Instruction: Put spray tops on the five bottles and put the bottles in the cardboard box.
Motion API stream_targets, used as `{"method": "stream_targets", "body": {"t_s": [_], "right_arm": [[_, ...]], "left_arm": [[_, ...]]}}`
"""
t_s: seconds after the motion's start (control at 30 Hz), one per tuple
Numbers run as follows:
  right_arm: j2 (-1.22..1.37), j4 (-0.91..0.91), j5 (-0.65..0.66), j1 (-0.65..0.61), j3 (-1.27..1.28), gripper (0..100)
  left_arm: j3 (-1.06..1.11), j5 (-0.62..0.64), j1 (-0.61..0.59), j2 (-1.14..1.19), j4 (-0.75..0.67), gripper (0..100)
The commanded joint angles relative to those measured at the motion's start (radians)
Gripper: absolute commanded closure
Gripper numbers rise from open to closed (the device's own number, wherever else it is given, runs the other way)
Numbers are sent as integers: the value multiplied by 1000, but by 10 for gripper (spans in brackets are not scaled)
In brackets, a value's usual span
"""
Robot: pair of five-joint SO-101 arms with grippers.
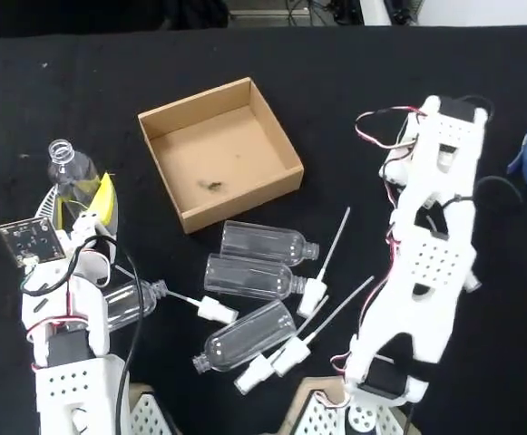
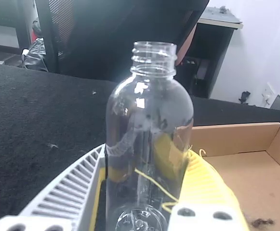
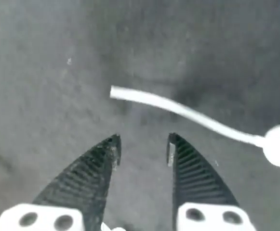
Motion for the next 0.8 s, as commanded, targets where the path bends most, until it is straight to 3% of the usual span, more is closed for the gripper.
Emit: {"method": "stream_targets", "body": {"t_s": [0.0, 0.4, 0.77], "right_arm": [[-245, 25, 61, 6, 134, 850], [-535, -51, 402, 224, 619, 849], [-544, -161, 591, 451, 756, 849]], "left_arm": [[24, 2, -2, -20, -23, 970], [24, 2, -38, -20, -25, 970], [24, 2, -38, -20, -23, 970]]}}
